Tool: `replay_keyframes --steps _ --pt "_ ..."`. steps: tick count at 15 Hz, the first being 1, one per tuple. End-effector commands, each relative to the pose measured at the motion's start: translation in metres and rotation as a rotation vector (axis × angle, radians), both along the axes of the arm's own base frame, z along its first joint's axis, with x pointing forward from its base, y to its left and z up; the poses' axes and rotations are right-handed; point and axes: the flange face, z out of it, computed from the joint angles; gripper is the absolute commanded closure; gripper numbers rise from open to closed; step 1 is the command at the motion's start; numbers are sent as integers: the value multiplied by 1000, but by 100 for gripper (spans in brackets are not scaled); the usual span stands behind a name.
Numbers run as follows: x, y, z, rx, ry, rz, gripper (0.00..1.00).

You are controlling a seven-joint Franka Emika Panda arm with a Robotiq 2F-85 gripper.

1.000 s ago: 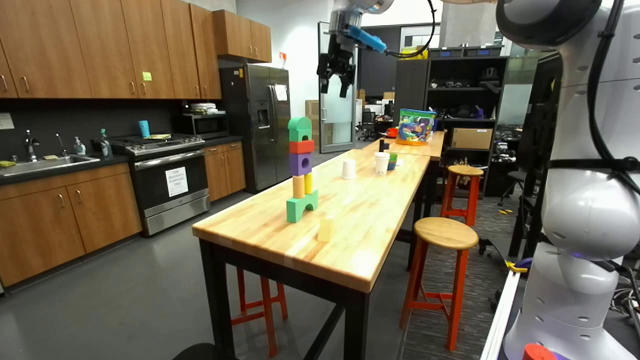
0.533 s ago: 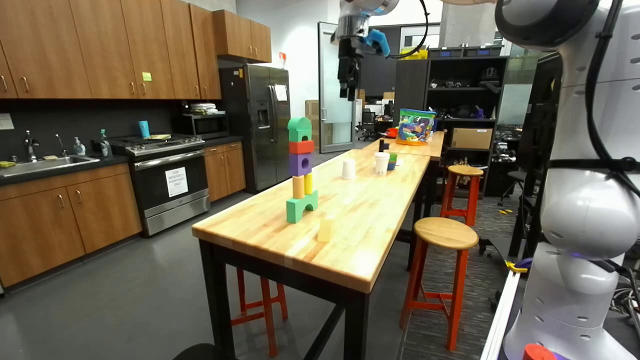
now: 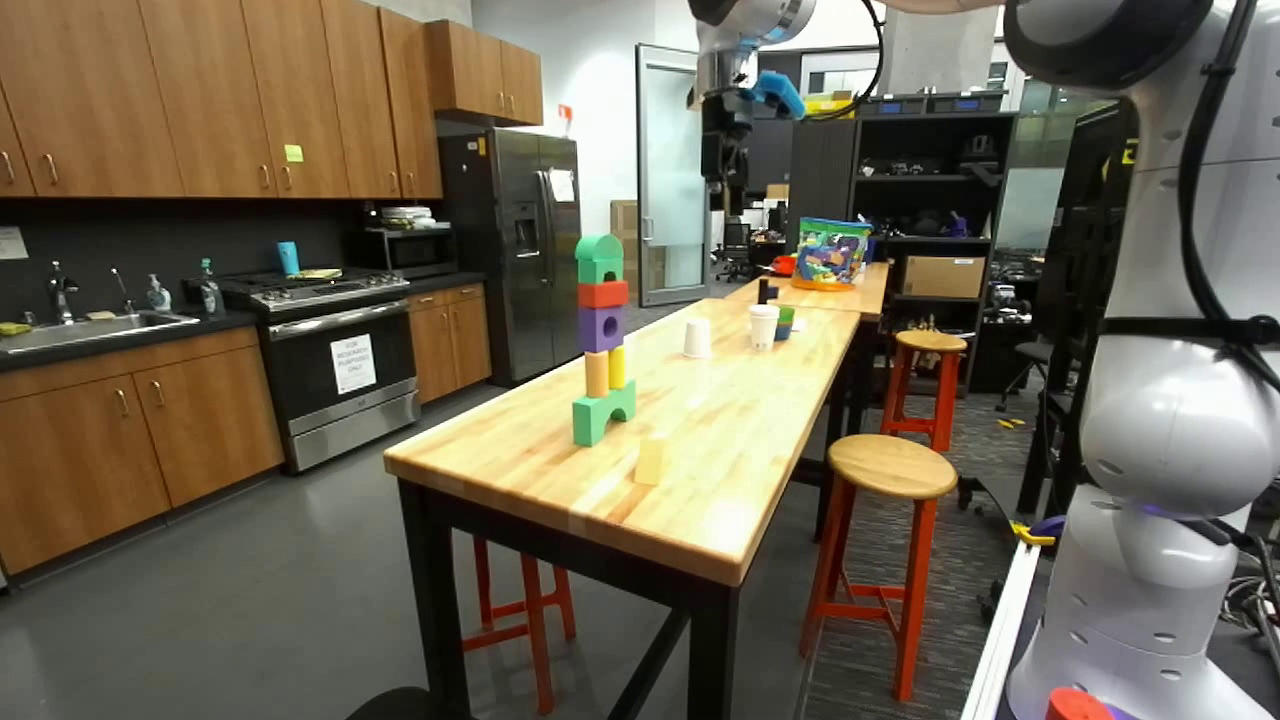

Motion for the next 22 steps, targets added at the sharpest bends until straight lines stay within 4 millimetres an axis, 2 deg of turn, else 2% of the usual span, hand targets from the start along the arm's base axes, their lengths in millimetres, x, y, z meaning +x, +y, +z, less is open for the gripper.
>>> replay_keyframes --steps 1,4,11,17,22 --pt "-2 -2 -4 11 7 -45 0" --pt "-5 -4 -11 17 17 -96 0" --pt "-7 -2 -16 32 28 -101 0" --pt "-16 -2 -54 53 129 -128 0" --pt "-22 -6 -72 75 182 -145 0"
